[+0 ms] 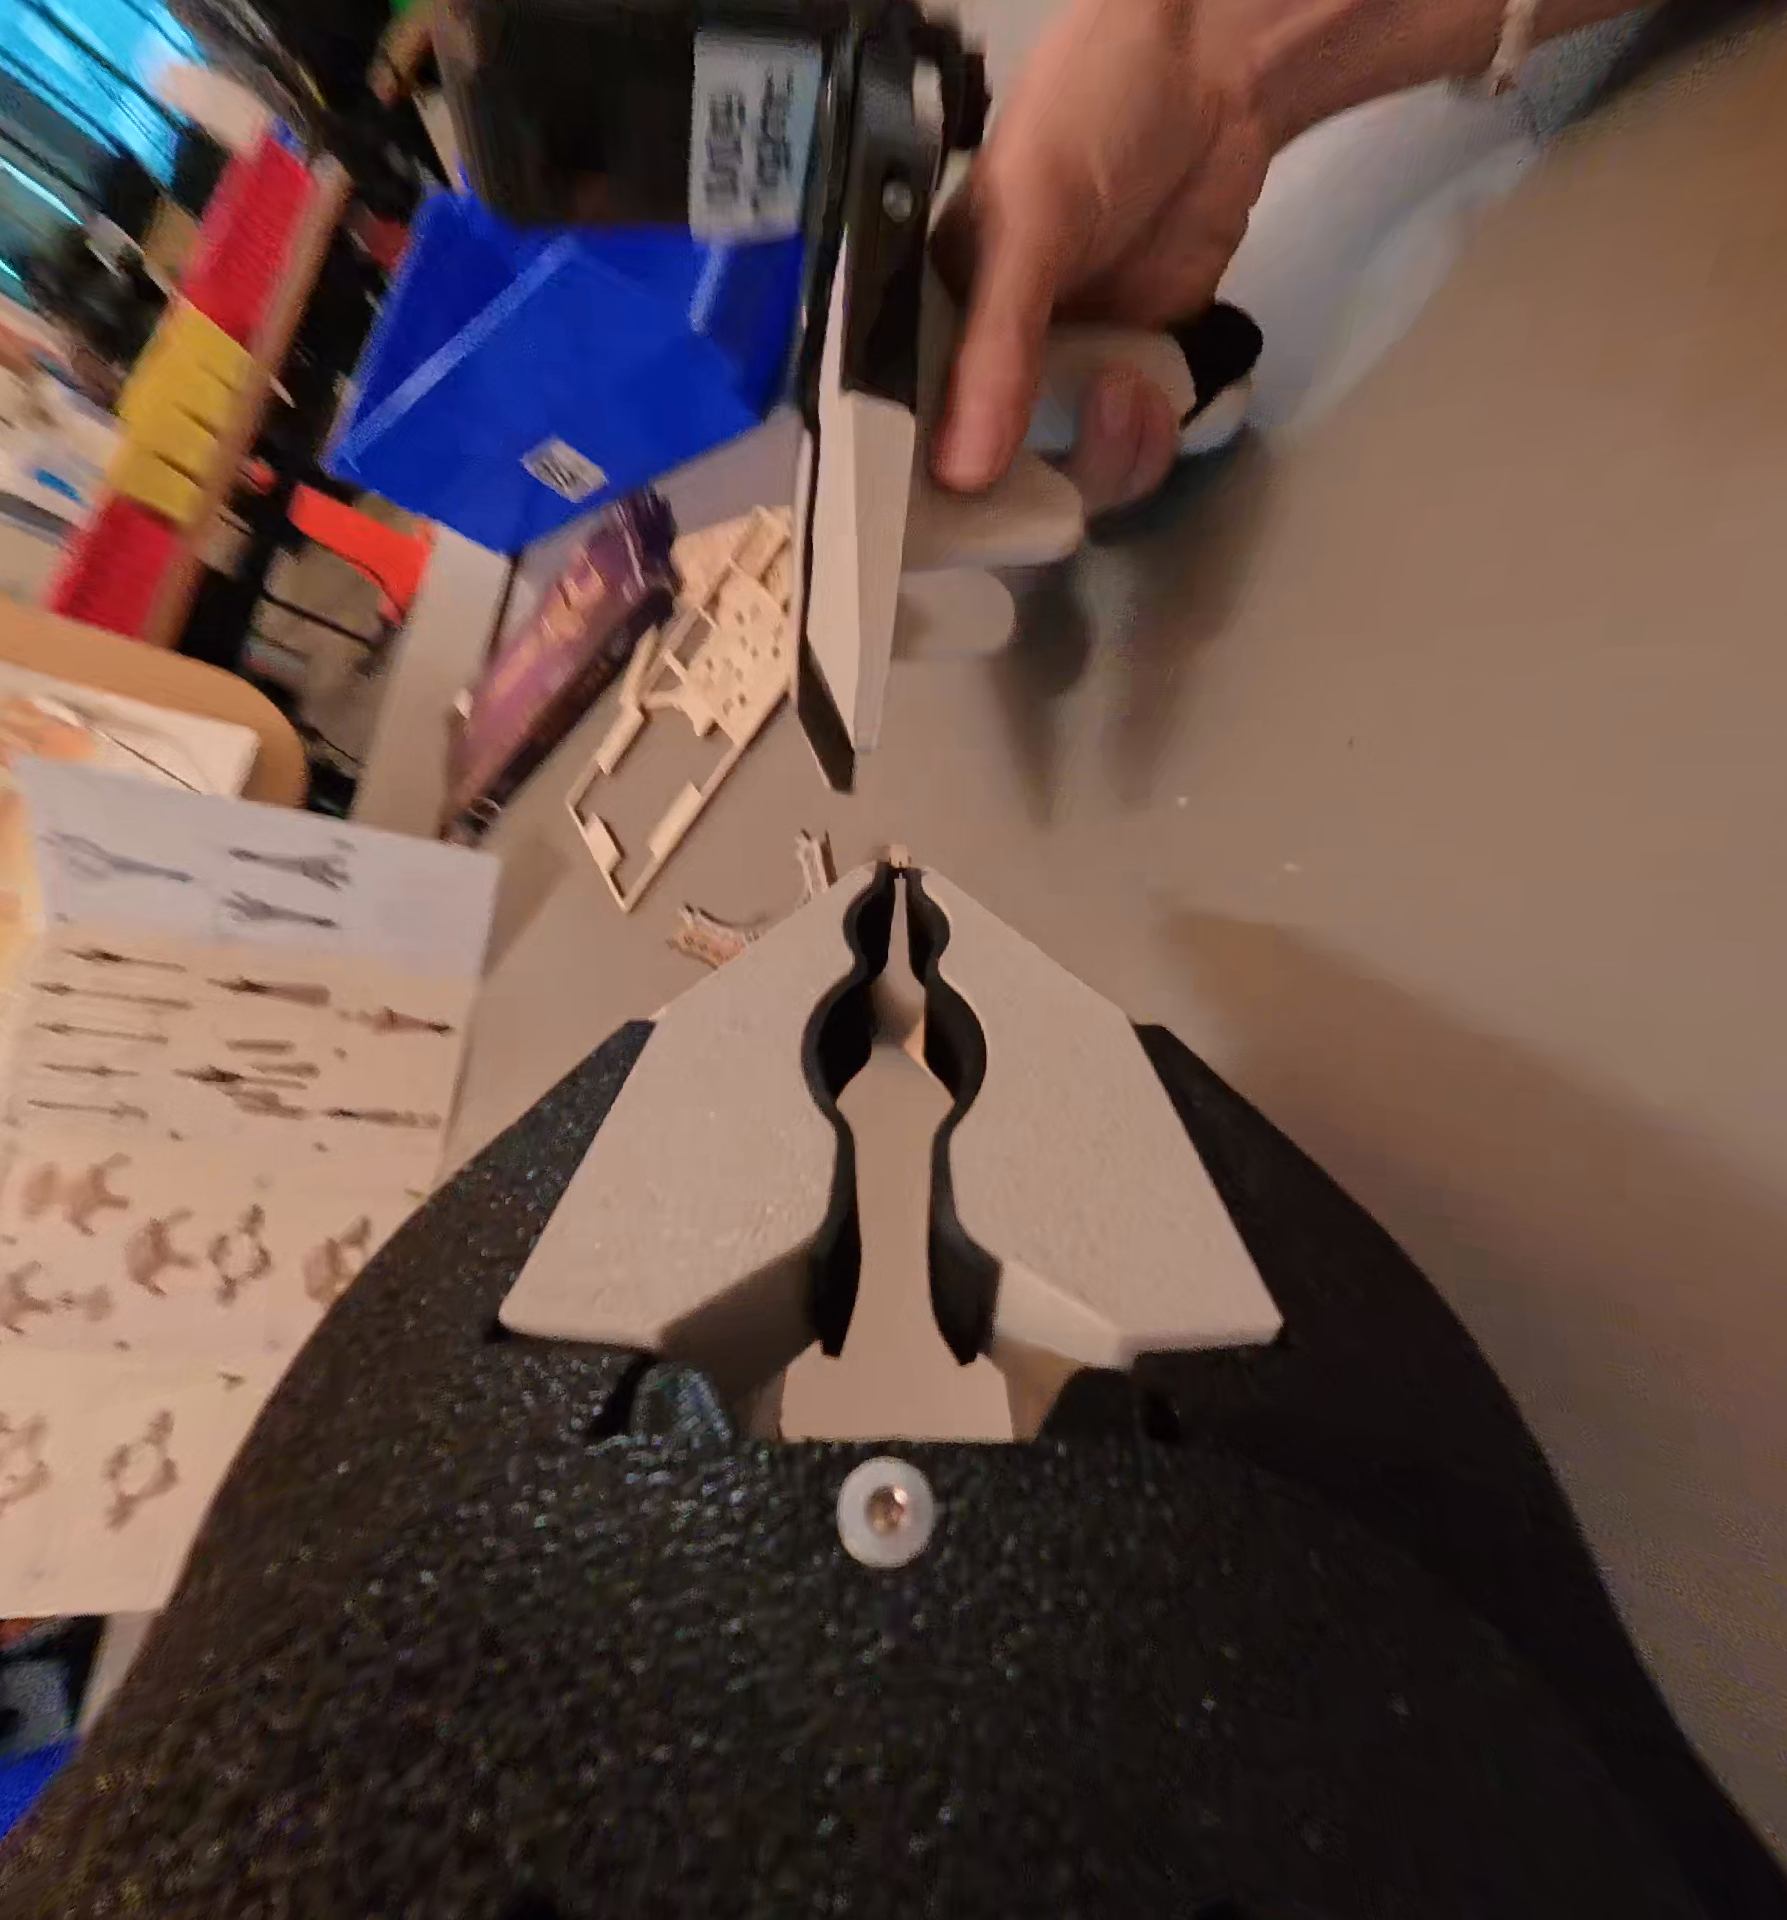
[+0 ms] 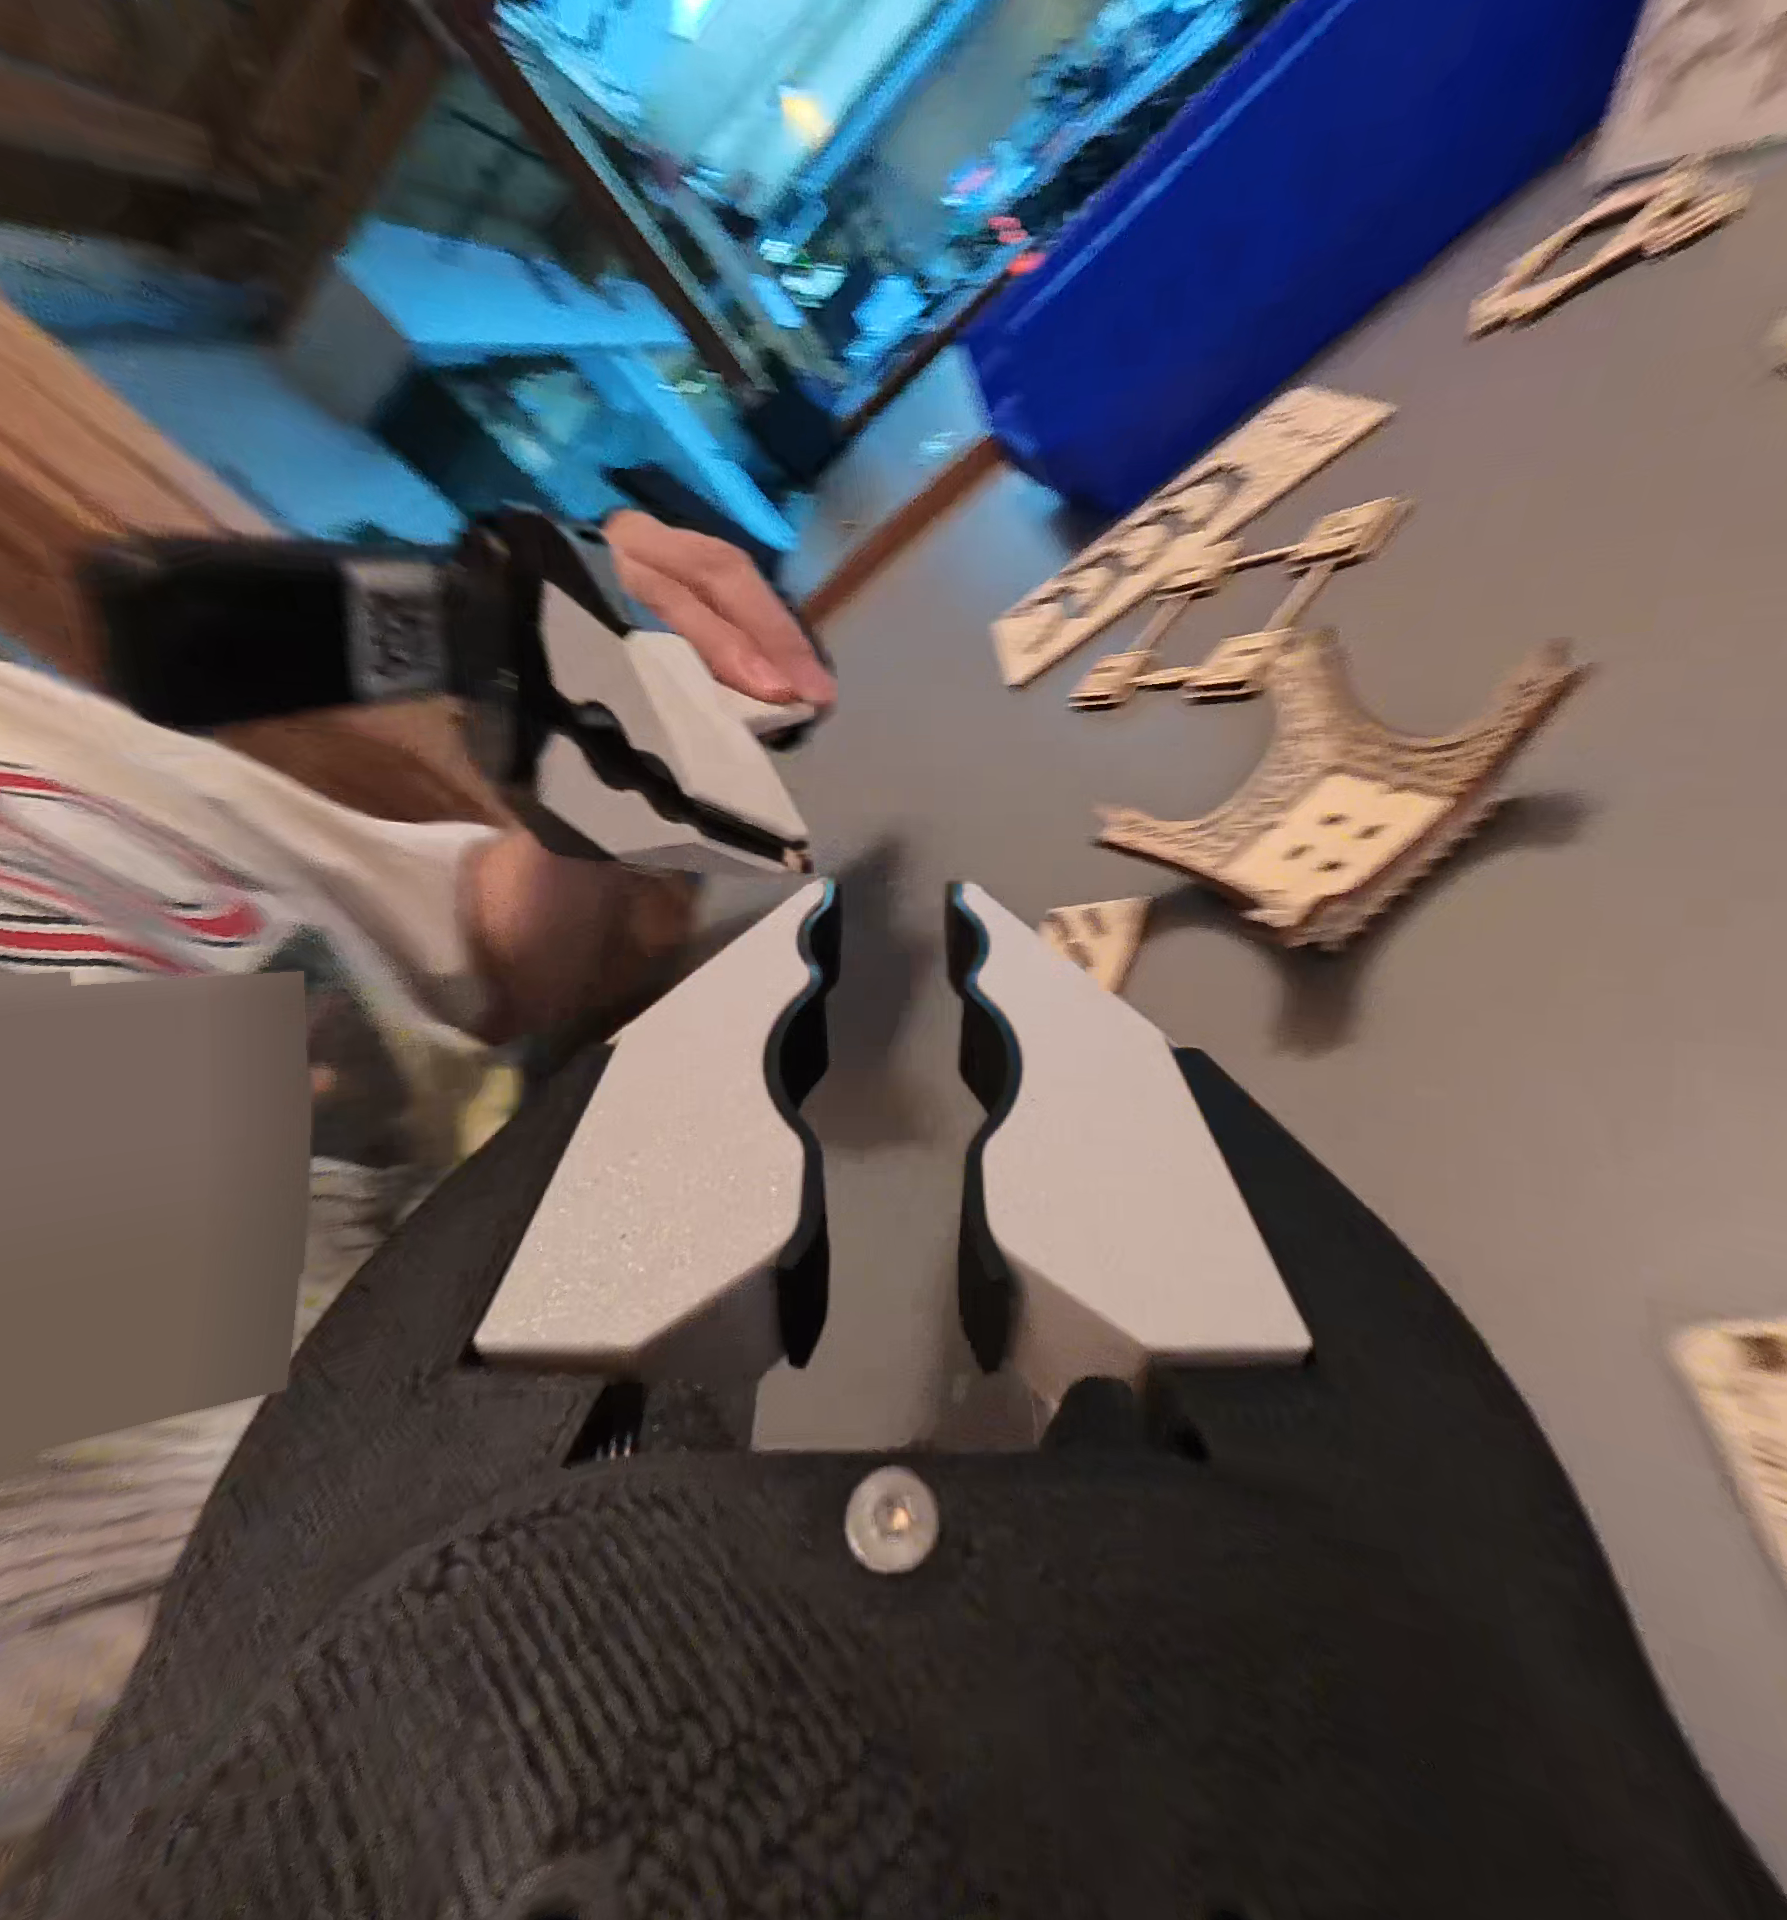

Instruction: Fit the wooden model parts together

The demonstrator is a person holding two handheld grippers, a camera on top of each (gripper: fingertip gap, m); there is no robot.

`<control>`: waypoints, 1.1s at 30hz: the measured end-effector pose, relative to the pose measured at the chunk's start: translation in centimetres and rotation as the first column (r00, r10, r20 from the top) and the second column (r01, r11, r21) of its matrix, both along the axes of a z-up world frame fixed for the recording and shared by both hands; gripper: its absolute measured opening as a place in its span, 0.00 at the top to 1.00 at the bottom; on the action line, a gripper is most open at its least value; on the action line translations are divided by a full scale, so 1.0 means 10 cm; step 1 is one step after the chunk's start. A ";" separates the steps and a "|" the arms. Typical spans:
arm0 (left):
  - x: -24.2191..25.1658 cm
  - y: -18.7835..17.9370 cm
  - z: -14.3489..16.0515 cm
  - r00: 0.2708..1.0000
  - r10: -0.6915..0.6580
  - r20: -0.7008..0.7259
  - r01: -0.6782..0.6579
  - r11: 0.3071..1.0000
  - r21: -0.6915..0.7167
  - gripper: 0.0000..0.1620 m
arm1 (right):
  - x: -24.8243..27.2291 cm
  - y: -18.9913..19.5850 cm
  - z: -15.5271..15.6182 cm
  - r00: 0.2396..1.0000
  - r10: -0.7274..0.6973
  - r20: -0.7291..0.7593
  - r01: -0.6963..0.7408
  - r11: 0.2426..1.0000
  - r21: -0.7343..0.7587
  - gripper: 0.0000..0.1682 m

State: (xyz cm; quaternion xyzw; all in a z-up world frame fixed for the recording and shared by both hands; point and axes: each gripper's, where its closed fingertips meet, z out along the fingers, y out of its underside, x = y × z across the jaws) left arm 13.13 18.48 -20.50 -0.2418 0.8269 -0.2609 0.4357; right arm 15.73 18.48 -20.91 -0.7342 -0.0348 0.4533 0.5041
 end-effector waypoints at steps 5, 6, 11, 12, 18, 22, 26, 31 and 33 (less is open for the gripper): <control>0.00 0.22 -0.24 0.950 0.086 -0.299 -0.141 0.976 -0.166 1.00 | 0.20 0.23 -0.26 0.806 -0.199 0.558 0.173 0.980 0.099 0.84; 0.00 0.23 -0.26 0.934 0.097 -0.344 -0.174 0.964 -0.202 1.00 | 0.24 0.25 -0.35 0.711 -0.212 0.671 0.181 0.977 0.117 0.83; 0.02 0.27 -0.36 0.850 0.116 -0.514 -0.291 0.916 -0.275 1.00 | 0.25 0.34 -0.58 0.453 -0.195 0.870 0.151 0.978 0.141 0.80; 0.01 0.28 -0.38 0.839 0.112 -0.533 -0.294 0.916 -0.271 1.00 | 0.26 0.35 -0.58 0.435 -0.204 0.877 0.148 0.977 0.153 0.82; -0.08 0.27 -0.51 0.730 0.124 -0.672 -0.361 0.905 -0.225 1.00 | 0.19 0.32 -0.57 0.383 -0.205 0.901 0.069 0.979 0.193 0.80; -0.07 0.27 -0.53 0.645 0.148 -0.750 -0.459 0.860 -0.225 1.00 | 0.03 0.26 -0.48 0.291 -0.270 0.918 -0.081 0.949 0.305 0.80; -0.05 0.21 -0.55 0.565 0.136 -0.814 -0.525 0.820 -0.228 1.00 | 0.03 0.24 -0.42 0.149 -0.329 0.933 -0.171 0.920 0.352 0.81; -0.06 0.18 -0.65 0.492 0.182 -0.851 -0.577 0.800 -0.162 1.00 | -0.02 0.19 -0.48 0.075 -0.310 0.948 -0.244 0.916 0.319 0.82; -0.05 0.16 -0.65 0.490 0.192 -0.850 -0.582 0.799 -0.155 1.00 | -0.08 0.17 -0.47 0.117 -0.300 0.947 -0.259 0.911 0.320 0.84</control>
